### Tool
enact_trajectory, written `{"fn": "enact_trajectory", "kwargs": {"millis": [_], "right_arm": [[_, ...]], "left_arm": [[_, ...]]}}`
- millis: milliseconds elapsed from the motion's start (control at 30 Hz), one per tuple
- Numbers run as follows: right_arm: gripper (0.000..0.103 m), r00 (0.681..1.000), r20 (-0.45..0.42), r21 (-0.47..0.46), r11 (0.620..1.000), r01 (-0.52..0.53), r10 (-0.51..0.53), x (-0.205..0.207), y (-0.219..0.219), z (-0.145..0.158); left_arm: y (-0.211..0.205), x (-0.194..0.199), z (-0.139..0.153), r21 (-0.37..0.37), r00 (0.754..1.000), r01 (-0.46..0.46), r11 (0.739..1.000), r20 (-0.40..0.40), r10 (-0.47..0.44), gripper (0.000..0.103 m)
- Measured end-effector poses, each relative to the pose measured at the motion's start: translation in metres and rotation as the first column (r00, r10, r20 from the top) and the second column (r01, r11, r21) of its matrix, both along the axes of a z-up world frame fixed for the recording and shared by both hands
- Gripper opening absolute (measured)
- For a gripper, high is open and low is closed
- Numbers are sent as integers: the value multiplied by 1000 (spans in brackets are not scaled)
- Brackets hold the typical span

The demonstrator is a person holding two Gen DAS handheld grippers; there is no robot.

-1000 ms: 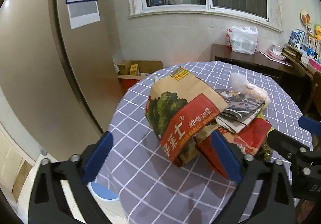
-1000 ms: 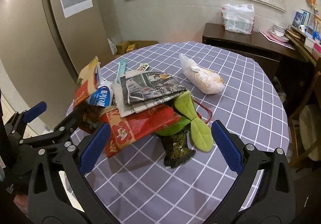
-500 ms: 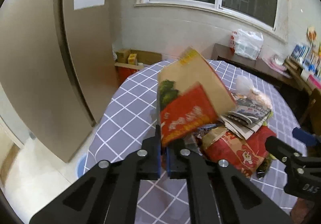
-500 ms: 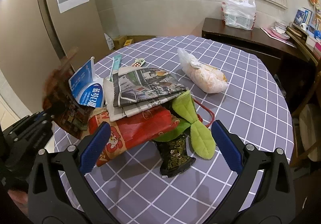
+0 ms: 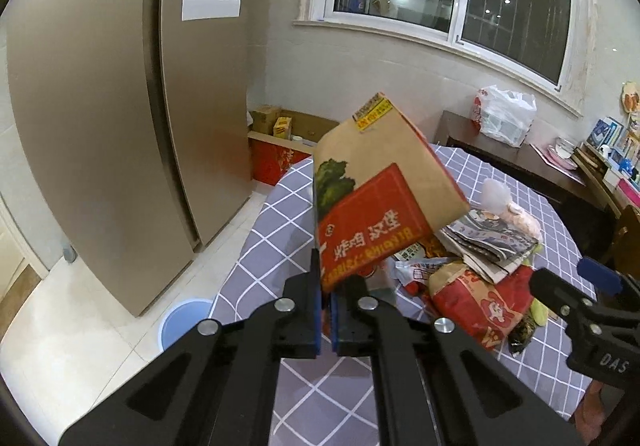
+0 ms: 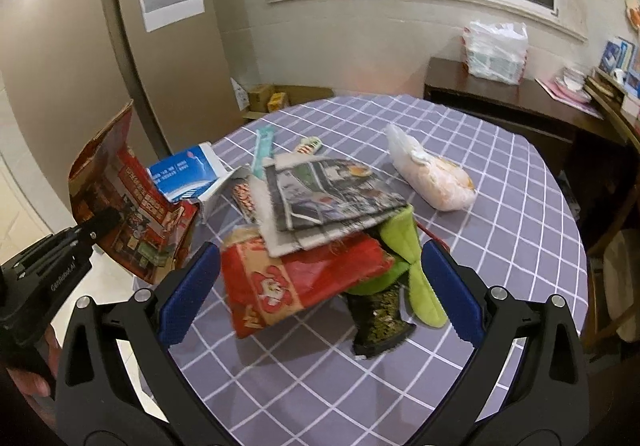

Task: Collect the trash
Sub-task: 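Grasp the blue-white milk carton with the right gripper while the left holds the bag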

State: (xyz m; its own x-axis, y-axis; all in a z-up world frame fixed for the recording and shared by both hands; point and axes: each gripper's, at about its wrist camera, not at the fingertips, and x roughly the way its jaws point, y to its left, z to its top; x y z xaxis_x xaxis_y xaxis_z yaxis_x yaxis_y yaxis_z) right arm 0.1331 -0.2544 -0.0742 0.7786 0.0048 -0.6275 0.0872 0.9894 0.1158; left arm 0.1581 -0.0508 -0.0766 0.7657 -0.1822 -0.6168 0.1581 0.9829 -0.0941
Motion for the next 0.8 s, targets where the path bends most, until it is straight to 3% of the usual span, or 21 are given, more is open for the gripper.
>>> {"fn": "enact_trajectory", "kwargs": {"millis": [133,333,600,800], "right_arm": [[98,1000,12,-8,1000,-15,15,1,7,5],[98,999,20,-14,999,-45,45,4,19,9],[98,991,27,-35,991,-127,128,21,49,15],[98,985,-21,-35,984,-173,172,52,77,6]], "left_arm": [[3,-12,5,-17,999,33,999,4,-33,2],[18,-25,14,-20,999,4,1000,39,-4,3],[56,-21,24,-12,990,-113,993,88,114,3],[89,-4,19,-7,978,-189,982,86,189,3]]}}
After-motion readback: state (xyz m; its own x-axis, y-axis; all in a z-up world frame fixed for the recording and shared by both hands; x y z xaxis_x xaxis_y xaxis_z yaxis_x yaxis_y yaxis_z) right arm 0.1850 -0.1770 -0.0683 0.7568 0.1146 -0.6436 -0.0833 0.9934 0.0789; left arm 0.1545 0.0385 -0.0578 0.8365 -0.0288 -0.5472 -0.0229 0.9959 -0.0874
